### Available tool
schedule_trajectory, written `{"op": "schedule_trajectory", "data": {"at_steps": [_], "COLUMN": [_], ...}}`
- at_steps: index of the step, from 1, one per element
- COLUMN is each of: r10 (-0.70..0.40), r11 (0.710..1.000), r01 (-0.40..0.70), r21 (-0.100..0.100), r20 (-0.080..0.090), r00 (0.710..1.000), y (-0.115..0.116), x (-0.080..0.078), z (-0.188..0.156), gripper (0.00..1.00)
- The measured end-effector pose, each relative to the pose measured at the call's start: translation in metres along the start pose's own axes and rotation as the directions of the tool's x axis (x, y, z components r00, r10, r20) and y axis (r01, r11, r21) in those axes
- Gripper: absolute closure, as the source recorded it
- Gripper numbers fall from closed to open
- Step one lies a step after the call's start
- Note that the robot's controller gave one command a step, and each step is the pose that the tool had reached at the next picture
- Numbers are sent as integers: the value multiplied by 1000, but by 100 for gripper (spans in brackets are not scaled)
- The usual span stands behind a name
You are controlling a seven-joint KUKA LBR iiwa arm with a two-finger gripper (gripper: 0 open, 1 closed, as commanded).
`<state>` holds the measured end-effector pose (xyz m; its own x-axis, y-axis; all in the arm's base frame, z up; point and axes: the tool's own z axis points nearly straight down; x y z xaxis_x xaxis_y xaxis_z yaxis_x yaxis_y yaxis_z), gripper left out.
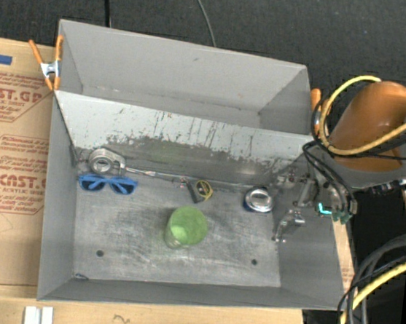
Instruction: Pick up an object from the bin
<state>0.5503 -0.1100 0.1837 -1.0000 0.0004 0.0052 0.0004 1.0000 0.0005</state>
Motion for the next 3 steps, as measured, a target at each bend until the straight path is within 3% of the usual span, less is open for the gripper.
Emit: {"op": "schedule_trajectory", "data": {"at_steps": [1,2,3], "r10": [311,520,723], "r11": [951,854,691], "r01": [-310,-520,-723], "r21": [-6,-4,-4], "r20": [17,9,4], "r00": [950,854,691], "y": [-17,-22,-10], "x": [-24,-42,-38], "z": [93,64,62], "gripper": [0,0,0]}}
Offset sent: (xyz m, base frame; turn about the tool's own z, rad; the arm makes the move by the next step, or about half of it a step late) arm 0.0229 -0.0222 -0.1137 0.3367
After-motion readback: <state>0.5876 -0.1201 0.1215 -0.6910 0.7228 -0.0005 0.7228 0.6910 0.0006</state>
